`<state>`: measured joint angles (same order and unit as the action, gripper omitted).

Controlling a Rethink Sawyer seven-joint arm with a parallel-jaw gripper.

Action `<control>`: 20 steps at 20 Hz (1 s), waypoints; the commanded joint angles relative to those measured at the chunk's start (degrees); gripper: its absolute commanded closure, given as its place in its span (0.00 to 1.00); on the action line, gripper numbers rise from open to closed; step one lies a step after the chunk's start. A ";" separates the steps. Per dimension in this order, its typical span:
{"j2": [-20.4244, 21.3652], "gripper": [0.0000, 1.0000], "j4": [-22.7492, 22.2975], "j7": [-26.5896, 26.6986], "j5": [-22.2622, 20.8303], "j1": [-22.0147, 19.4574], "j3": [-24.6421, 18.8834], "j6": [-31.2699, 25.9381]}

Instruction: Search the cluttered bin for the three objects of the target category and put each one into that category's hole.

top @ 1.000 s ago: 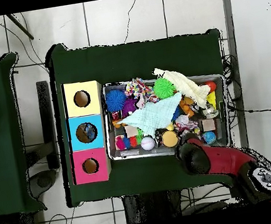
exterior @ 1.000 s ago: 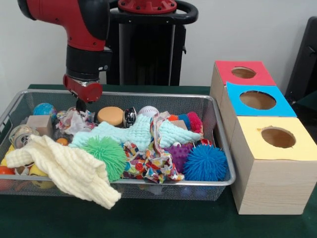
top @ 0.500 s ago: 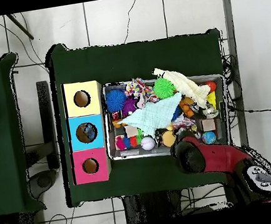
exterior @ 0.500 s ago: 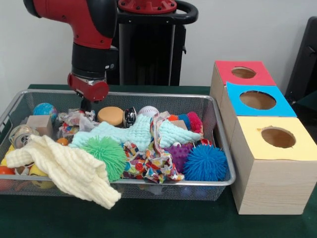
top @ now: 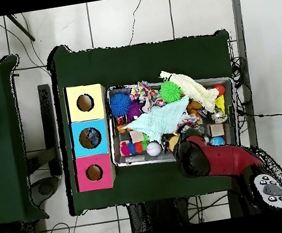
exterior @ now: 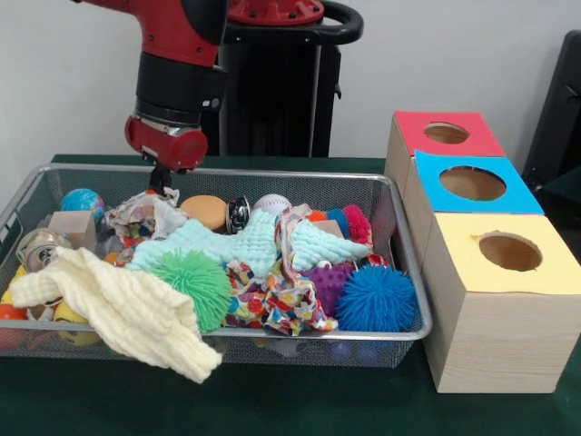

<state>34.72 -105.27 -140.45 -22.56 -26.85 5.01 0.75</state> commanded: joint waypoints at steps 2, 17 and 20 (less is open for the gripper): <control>4.66 1.00 4.08 -2.92 4.49 2.37 -0.66 -9.35; 10.05 1.00 5.26 -5.36 9.77 9.98 2.24 -19.81; 11.44 1.00 6.37 -5.04 10.85 10.96 2.40 -22.48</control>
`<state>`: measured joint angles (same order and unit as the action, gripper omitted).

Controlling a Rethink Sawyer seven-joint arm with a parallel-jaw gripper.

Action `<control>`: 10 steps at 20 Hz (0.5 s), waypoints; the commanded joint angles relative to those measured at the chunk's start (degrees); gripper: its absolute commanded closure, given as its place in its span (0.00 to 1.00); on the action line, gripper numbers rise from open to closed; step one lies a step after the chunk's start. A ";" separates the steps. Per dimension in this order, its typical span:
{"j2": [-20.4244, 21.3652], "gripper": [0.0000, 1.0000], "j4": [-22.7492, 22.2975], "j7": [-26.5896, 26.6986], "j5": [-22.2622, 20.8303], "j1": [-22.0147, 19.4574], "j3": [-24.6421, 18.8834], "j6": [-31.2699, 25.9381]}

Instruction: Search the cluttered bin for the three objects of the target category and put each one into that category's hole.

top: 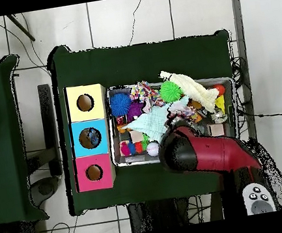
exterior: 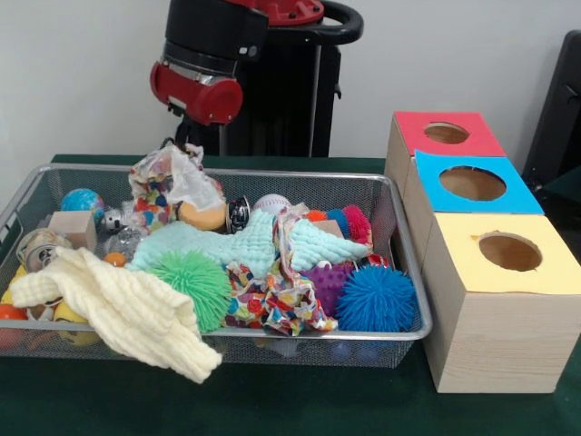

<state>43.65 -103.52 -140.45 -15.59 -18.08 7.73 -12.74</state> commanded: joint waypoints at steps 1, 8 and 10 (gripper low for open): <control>2.61 1.00 4.97 -4.78 4.44 1.96 -0.84 -9.41; 1.04 1.00 6.03 -6.34 6.20 4.01 0.14 -8.46; 0.84 1.00 6.30 -6.75 6.82 4.75 0.69 -8.46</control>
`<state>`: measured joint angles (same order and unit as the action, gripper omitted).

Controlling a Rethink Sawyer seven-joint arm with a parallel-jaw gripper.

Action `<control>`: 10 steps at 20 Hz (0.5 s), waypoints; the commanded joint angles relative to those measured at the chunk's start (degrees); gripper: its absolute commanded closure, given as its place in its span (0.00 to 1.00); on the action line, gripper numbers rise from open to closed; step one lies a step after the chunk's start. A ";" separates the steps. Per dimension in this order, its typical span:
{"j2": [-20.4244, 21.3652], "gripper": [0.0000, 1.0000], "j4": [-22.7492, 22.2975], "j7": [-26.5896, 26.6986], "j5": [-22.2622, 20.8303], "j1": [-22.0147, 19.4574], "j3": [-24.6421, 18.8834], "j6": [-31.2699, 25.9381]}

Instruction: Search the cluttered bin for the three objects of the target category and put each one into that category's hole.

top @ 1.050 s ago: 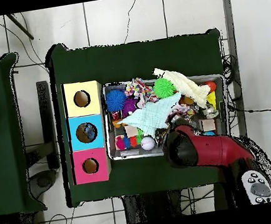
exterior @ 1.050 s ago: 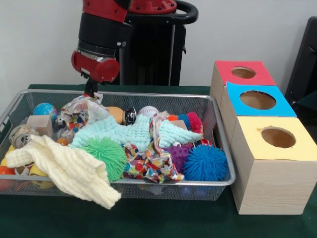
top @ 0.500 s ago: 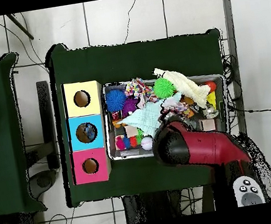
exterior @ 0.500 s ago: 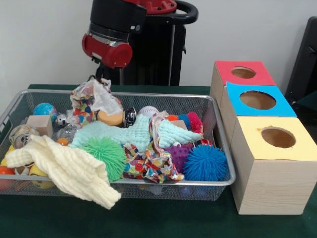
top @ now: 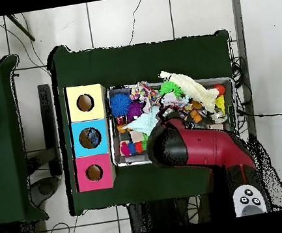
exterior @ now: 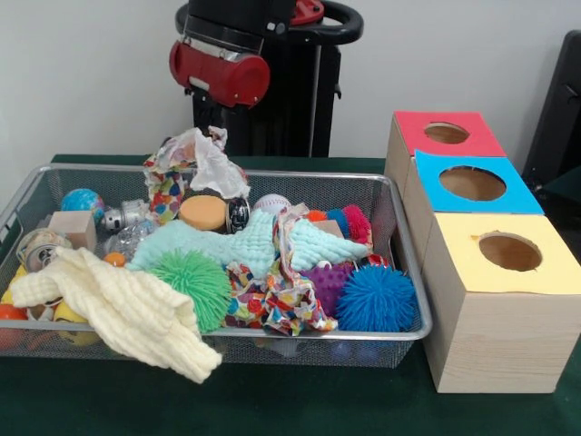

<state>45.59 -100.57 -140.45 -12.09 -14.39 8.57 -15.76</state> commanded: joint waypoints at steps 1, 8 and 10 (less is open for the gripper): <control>-1.39 1.00 3.48 -7.04 3.55 1.42 0.13 -5.14; -2.30 1.00 4.65 -7.34 5.30 3.54 1.91 -5.31; -2.01 1.00 4.84 -7.74 6.18 4.55 2.13 -6.00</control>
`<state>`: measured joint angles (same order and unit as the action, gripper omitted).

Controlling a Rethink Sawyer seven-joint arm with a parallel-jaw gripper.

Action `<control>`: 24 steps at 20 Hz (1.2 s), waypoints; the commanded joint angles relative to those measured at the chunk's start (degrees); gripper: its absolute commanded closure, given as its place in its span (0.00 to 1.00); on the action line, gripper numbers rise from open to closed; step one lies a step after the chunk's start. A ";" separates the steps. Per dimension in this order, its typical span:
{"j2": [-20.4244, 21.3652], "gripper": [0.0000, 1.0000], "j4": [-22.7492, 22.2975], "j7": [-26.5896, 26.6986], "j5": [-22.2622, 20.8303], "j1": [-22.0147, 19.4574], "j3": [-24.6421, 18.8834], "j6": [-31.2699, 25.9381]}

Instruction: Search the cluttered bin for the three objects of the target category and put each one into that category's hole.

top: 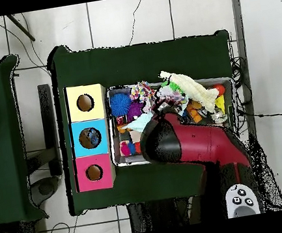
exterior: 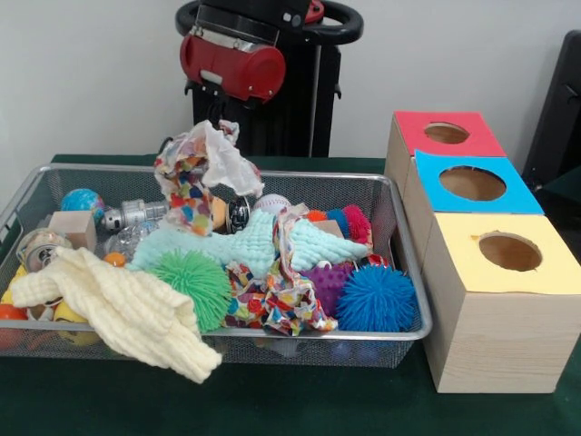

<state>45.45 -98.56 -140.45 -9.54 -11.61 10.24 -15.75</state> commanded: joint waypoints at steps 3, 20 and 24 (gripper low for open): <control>-2.53 1.00 4.24 -10.68 4.76 5.88 3.63 -7.25; -7.52 1.00 3.21 -12.65 13.38 13.89 9.54 -1.86; -9.56 1.00 1.18 -12.16 14.95 12.54 7.57 3.39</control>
<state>40.63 -96.09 -140.47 1.75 2.51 19.25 -15.69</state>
